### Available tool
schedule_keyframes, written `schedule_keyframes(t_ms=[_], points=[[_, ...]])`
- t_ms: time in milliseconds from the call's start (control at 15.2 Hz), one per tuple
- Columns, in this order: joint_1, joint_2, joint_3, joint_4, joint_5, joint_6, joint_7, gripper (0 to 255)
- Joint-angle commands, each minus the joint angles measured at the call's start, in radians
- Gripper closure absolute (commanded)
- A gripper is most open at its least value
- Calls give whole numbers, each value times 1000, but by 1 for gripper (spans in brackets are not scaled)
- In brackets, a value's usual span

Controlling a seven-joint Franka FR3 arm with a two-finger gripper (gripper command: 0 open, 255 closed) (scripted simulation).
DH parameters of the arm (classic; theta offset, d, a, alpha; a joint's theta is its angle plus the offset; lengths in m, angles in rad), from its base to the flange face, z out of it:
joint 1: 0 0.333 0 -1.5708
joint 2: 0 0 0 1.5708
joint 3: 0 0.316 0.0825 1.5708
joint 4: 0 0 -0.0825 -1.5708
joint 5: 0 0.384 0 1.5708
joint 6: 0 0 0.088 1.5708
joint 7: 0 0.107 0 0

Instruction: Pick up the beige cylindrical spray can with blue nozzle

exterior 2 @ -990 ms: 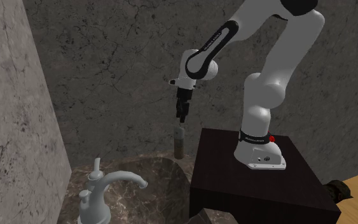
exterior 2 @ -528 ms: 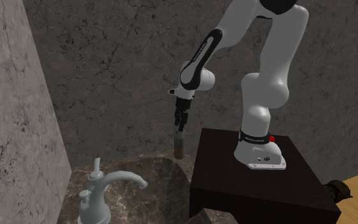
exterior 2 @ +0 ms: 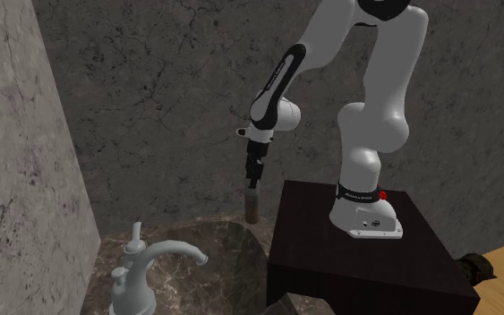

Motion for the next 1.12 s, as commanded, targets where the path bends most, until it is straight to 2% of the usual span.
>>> schedule_keyframes(t_ms=[0,264,594,1056], points=[[0,1,0,-2,0,-1,0,255],[1,0,0,-4,2,1,-1,255],[-114,-102,75,-12,-164,-83,134,255],[-208,-227,145,2,-278,-217,237,255]])
